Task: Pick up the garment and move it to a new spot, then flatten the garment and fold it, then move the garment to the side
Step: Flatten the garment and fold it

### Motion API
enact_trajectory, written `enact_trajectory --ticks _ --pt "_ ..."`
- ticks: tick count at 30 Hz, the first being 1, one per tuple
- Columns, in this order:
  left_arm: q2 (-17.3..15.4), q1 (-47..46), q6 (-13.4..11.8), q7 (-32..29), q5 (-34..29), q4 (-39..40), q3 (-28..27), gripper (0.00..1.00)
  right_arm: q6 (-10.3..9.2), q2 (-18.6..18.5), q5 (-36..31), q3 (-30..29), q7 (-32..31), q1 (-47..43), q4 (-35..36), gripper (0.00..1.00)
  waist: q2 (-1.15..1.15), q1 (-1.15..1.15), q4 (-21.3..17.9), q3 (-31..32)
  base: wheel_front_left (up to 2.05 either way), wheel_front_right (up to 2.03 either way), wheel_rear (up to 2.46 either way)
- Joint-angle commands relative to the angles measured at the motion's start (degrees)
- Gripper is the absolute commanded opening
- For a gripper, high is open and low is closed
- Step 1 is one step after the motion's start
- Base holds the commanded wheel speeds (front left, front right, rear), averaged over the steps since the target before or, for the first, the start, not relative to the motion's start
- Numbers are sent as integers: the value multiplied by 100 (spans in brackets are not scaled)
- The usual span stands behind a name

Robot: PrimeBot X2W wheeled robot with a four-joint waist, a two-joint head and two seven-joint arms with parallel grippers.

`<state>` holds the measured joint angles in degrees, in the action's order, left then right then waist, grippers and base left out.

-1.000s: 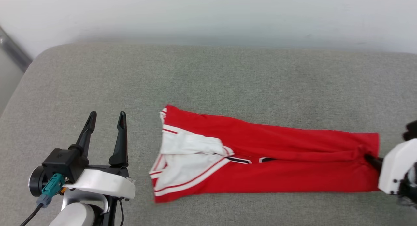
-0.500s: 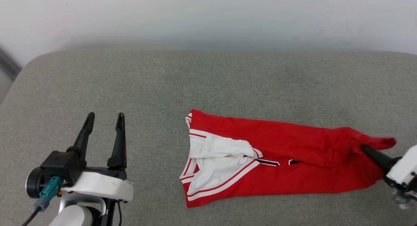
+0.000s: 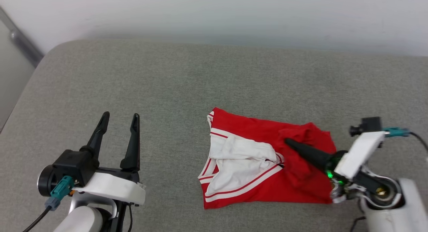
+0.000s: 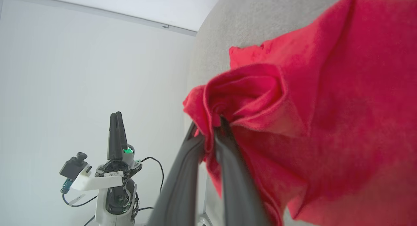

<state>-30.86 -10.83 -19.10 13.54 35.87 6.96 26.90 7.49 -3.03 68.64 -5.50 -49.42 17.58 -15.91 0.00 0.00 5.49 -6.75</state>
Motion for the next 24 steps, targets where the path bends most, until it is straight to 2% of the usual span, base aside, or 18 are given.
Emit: enact_trajectory --ticks 1,5,12,14,15,16,17,21,24 --pt "22 -67 34 11 -26 -21 18 100 0 22 145 178 148 59 -104 0 0 0 67 -24 0 0 0" --pt "79 -183 89 5 -37 -92 79 100 0 18 583 1129 742 326 -451 0 0 0 193 -105 0 0 0" --pt "169 -303 170 49 -43 -186 114 100 0 16 629 2341 1769 853 -1230 0 0 0 304 -238 0 0 0" --pt "185 -324 181 63 -48 -213 113 100 0 13 535 2503 2099 1007 -1431 50 0 0 318 -263 0 0 0" --pt "192 -327 185 69 -47 -230 110 100 0 13 532 2577 2232 1055 -1523 85 0 0 320 -273 0 0 0" --pt "198 -329 191 72 -46 -244 107 100 0 16 512 2655 2344 1104 -1603 95 0 0 319 -280 0 0 0" --pt "200 -333 197 73 -46 -255 100 100 0 16 465 2725 2450 1164 -1672 100 0 0 312 -286 0 0 0" --pt "232 -346 239 89 -29 -280 78 100 0 -7 254 3067 2673 1384 -1796 100 0 0 257 -272 0 0 0" --pt "251 -338 232 107 -46 -300 73 100 0 -110 66 3333 2779 1524 -1603 100 0 0 198 -240 0 0 0"
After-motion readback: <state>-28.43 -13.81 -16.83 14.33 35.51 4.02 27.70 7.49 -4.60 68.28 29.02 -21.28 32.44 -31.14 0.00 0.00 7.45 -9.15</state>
